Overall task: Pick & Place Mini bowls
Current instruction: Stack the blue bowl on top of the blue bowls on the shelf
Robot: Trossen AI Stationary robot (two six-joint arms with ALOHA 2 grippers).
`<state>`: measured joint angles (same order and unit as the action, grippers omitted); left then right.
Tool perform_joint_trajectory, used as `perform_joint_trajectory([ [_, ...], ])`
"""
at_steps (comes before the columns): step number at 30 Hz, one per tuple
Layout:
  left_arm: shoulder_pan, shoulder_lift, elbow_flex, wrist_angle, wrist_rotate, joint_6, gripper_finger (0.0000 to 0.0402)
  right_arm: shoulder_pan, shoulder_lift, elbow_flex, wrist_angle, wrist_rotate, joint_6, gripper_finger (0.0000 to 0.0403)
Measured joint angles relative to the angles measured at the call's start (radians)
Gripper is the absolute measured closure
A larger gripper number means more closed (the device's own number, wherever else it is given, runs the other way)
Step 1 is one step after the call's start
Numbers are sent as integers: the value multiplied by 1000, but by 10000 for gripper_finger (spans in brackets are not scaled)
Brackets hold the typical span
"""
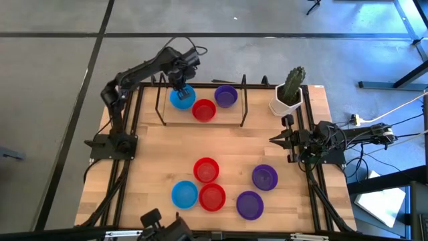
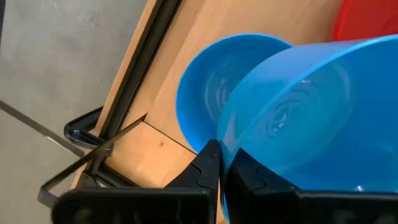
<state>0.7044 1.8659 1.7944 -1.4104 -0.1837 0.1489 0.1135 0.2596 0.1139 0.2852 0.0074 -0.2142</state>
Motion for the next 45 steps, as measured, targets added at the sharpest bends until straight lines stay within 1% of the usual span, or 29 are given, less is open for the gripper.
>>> perform_joint_trajectory([
  [6,27,36,-4,23,-6,4,398,0,0,0,0,0,0,381],
  [15,72,46,-4,37,5,-16,398,0,0,0,0,0,0,381],
  [20,76,46,-4,47,41,-23,398,0,0,0,0,0,0,381],
  [30,77,50,-4,46,40,-20,398,0,0,0,0,0,0,381],
  [34,77,50,-4,46,22,-20,398,0,0,0,0,0,0,381],
  [40,76,57,-4,47,47,-3,398,0,0,0,0,0,0,381],
  [45,76,73,-16,59,45,9,398,0,0,0,0,0,0,381],
])
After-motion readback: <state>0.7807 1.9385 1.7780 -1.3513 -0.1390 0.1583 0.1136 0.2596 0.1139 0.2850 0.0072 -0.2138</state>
